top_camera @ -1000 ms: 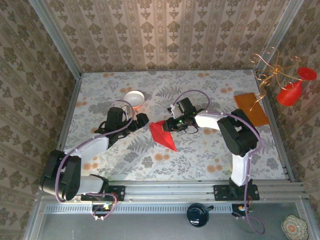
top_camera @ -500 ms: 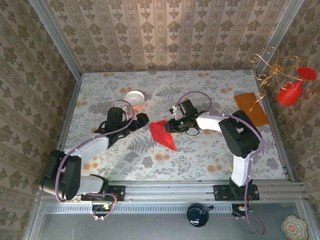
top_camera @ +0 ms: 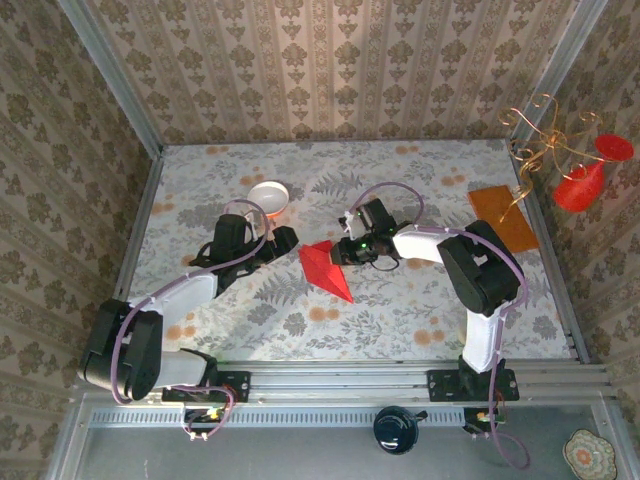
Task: Fold a paper plane with a square sheet of paper (pick it up from the middle)
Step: Turn over the paper at the center of the table.
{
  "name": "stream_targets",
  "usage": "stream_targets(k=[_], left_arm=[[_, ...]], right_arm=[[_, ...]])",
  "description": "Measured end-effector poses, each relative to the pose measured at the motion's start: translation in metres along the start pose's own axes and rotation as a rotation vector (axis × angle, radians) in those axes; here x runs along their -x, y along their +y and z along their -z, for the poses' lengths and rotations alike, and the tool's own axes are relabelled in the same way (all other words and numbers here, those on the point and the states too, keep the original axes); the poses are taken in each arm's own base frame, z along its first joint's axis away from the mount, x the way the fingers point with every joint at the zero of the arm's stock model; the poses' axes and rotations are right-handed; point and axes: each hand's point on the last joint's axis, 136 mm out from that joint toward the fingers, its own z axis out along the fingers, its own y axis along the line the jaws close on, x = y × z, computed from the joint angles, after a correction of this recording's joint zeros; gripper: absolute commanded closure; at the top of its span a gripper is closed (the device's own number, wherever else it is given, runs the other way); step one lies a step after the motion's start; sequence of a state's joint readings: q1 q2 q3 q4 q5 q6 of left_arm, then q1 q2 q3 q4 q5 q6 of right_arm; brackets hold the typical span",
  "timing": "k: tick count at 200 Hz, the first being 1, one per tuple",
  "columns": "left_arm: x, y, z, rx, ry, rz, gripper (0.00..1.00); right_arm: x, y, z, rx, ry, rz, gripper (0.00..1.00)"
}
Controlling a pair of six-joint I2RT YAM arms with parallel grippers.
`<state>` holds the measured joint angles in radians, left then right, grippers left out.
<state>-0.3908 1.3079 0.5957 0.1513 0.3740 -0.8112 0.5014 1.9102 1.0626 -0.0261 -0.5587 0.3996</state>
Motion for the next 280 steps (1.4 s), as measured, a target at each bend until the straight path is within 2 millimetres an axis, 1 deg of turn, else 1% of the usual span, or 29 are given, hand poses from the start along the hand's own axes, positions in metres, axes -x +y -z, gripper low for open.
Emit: stream_targets(k=[27, 67, 92, 107, 120, 131, 156, 170, 190, 209, 229, 245, 263, 280], left_arm=[[-0.001, -0.001, 0.000, -0.003, 0.003, 0.000, 0.00], [-0.002, -0.002, 0.000, -0.011, 0.011, 0.000, 0.00], [-0.003, -0.004, 0.000, -0.022, 0.019, -0.001, 0.00], [-0.004, -0.007, 0.000, -0.036, 0.023, -0.004, 0.01], [-0.004, -0.012, 0.000, -0.055, 0.027, -0.011, 0.00], [-0.006, -0.018, -0.001, -0.081, 0.033, -0.019, 0.00], [-0.011, -0.040, -0.001, -0.157, 0.044, -0.044, 0.01], [-0.011, -0.049, 0.000, -0.194, 0.047, -0.048, 0.02], [-0.016, -0.064, 0.000, -0.242, 0.060, -0.059, 0.07], [-0.017, -0.082, 0.002, -0.296, 0.067, -0.076, 0.17], [-0.013, -0.097, 0.006, -0.354, 0.049, -0.088, 0.30], [-0.006, -0.106, 0.009, -0.391, 0.024, -0.088, 0.38], [-0.001, -0.116, 0.014, -0.436, 0.000, -0.098, 0.45], [0.002, -0.123, 0.017, -0.467, -0.012, -0.103, 0.49]], right_arm=[[-0.002, 0.005, 0.000, 0.028, 0.010, 0.003, 0.81], [-0.003, 0.008, 0.000, 0.045, 0.018, 0.007, 0.93], [-0.002, 0.008, 0.000, 0.046, 0.015, 0.006, 0.95], [0.003, 0.010, 0.003, 0.052, -0.006, 0.005, 0.95], [0.011, 0.016, 0.012, 0.064, -0.042, -0.001, 0.95], [0.021, 0.023, 0.024, 0.083, -0.086, -0.017, 0.95], [0.053, 0.050, 0.058, 0.155, -0.225, -0.037, 0.95], [0.067, 0.065, 0.075, 0.200, -0.289, -0.049, 0.95], [0.080, 0.082, 0.093, 0.269, -0.352, -0.080, 0.95], [0.088, 0.095, 0.103, 0.336, -0.385, -0.117, 0.95], [0.093, 0.105, 0.109, 0.397, -0.401, -0.151, 0.94], [0.096, 0.113, 0.114, 0.443, -0.406, -0.169, 0.94], [0.099, 0.120, 0.119, 0.478, -0.410, -0.179, 0.93], [0.100, 0.125, 0.122, 0.505, -0.409, -0.181, 0.93]])
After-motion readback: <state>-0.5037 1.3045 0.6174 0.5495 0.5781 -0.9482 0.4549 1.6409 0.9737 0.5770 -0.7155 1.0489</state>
